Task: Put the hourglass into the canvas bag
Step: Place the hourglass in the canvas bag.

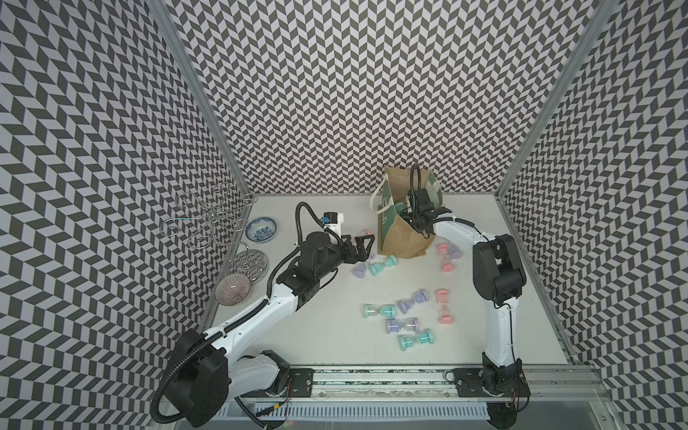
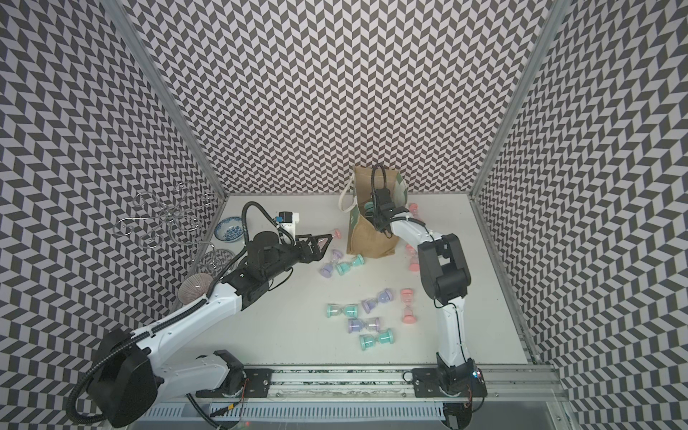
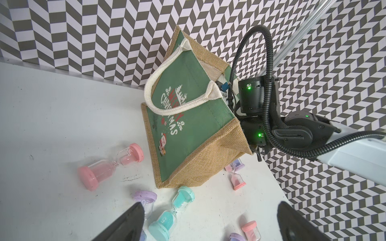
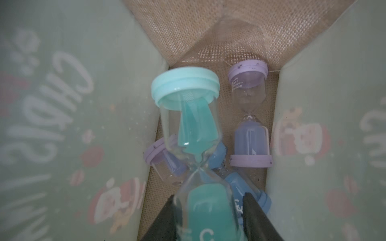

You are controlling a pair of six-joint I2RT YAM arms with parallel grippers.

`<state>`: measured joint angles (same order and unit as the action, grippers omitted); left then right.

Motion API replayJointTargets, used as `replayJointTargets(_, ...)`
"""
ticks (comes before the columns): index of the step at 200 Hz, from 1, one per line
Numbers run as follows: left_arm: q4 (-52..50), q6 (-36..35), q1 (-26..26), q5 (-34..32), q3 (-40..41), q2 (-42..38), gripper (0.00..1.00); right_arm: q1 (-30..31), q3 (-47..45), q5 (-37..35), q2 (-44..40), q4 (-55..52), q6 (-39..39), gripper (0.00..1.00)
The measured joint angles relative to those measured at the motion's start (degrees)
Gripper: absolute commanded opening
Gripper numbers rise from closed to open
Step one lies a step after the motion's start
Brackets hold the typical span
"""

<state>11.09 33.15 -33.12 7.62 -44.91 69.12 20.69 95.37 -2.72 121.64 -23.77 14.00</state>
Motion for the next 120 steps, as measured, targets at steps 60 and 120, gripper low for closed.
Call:
replayJointTargets(60,0.5,0.5,0.0,-0.9,0.0,0.0,0.99,0.0,-0.1,0.3,-0.2,0.7,0.7,0.50)
replayJointTargets(120,0.5,0.9,0.0,-1.8,0.0,-0.1,0.99,0.0,-0.7,1.6,-3.8,1.2,0.9,0.58)
